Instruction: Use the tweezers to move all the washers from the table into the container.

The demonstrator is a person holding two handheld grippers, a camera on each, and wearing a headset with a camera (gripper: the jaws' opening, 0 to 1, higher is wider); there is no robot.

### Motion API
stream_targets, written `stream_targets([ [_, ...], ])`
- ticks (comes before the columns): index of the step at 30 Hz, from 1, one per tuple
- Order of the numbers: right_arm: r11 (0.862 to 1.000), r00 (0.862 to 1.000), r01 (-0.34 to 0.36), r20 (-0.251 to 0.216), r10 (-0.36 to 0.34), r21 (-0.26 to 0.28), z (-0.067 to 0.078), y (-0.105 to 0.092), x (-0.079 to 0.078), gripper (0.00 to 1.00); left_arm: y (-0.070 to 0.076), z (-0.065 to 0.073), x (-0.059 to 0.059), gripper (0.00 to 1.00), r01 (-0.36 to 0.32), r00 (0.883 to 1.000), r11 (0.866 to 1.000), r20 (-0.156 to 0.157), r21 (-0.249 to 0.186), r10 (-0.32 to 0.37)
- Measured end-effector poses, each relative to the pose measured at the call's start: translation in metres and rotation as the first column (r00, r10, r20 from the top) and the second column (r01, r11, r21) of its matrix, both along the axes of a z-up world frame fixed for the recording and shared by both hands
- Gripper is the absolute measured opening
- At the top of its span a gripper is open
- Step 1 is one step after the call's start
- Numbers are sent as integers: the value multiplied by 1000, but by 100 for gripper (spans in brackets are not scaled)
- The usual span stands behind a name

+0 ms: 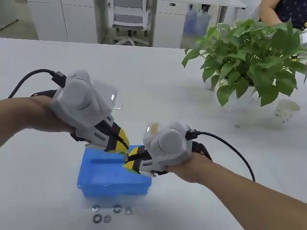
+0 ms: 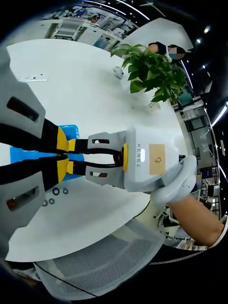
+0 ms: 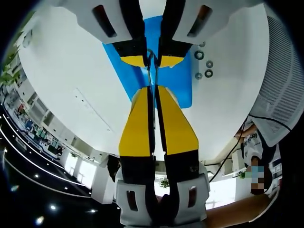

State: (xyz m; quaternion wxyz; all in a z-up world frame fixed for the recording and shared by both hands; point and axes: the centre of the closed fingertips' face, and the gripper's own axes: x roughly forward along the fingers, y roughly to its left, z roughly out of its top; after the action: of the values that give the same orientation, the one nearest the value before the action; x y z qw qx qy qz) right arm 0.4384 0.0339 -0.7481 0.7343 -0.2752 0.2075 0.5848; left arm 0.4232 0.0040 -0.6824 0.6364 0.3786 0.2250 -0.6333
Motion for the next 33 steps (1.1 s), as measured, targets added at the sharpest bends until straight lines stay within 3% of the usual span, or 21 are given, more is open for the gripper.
stream_targets([
  [14,1000,1000,-4,-29,4,-19,-24,5,10,10,7,-24,12,6,-27,999,1000,-20,4,27],
  [33,999,998,-25,-56,23,-43,-37,7,9,10,10,-35,12,6,-45,998,999,-43,0,44],
])
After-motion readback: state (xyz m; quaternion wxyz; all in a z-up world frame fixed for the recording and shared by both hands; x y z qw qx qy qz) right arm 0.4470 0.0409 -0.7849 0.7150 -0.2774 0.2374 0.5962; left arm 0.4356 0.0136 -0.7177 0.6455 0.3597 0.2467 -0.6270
